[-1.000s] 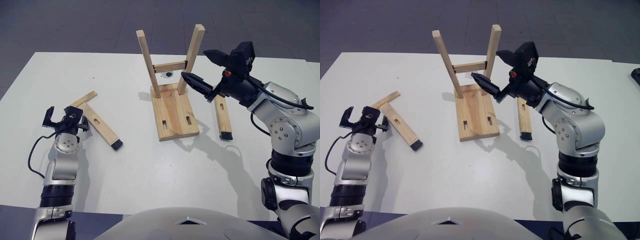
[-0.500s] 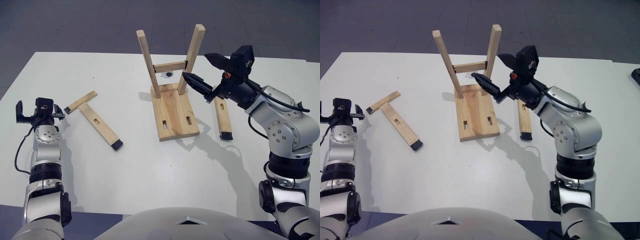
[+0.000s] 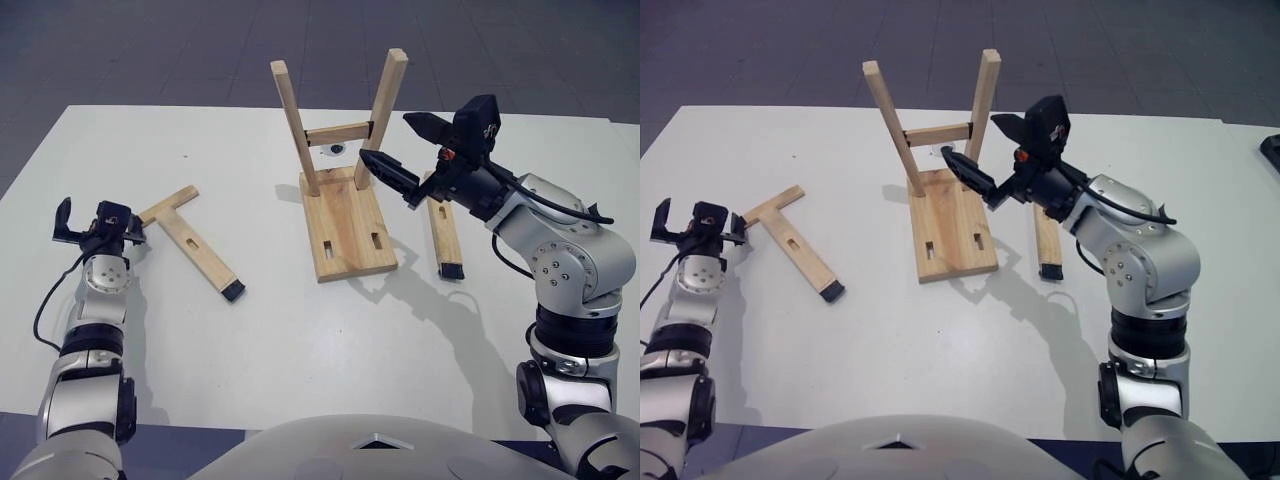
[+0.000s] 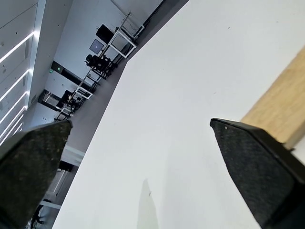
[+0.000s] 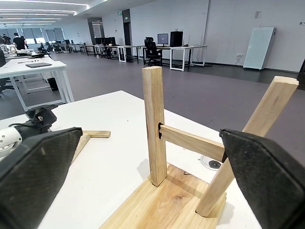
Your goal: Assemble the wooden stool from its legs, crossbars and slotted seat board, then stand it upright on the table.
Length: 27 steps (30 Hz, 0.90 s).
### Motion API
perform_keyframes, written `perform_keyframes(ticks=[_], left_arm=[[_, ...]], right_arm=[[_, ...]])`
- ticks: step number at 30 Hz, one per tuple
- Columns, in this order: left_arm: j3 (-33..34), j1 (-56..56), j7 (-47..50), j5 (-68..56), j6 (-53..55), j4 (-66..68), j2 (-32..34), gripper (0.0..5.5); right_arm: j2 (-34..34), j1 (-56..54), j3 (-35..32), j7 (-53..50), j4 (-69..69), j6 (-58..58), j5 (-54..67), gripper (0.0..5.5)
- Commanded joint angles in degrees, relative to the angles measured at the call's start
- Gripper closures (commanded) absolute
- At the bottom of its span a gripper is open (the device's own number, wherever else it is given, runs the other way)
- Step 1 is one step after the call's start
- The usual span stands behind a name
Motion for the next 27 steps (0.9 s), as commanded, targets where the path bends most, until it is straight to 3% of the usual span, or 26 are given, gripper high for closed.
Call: perform_keyframes(ticks=[1, 14, 17, 20, 27], left_arm=[[-1.9, 11.9, -2.6, 3.1, 4.7, -8.9, 1.7, 0.10], [-2.1, 28.9, -5.3, 5.9, 14.2, -37.4, 0.1, 0.10], [-0.8, 29.9, -6.0, 4.1, 11.6, -40.9, -0.2, 0.10], [1.6, 26.2, -8.2, -1.5, 9.9, -36.7, -2.1, 0.10], [1.5, 12.1, -12.0, -6.9, 3.4, -13.5, -3.7, 0.10]], right_arm=[[-0.4, 1.2, -1.1, -1.1, -1.8, 0.9, 0.9, 0.15], [-1.7, 2.9, -1.6, -1.9, -2.7, 1.1, 1.2, 0.15], [-1.6, 3.4, -1.6, -2.2, -2.6, 0.7, 1.0, 0.15], [-1.2, 3.1, -1.1, -2.2, -1.8, 0.2, 0.6, 0.15], [-0.5, 1.3, 1.0, -1.1, 0.4, -1.0, 0.0, 0.15]])
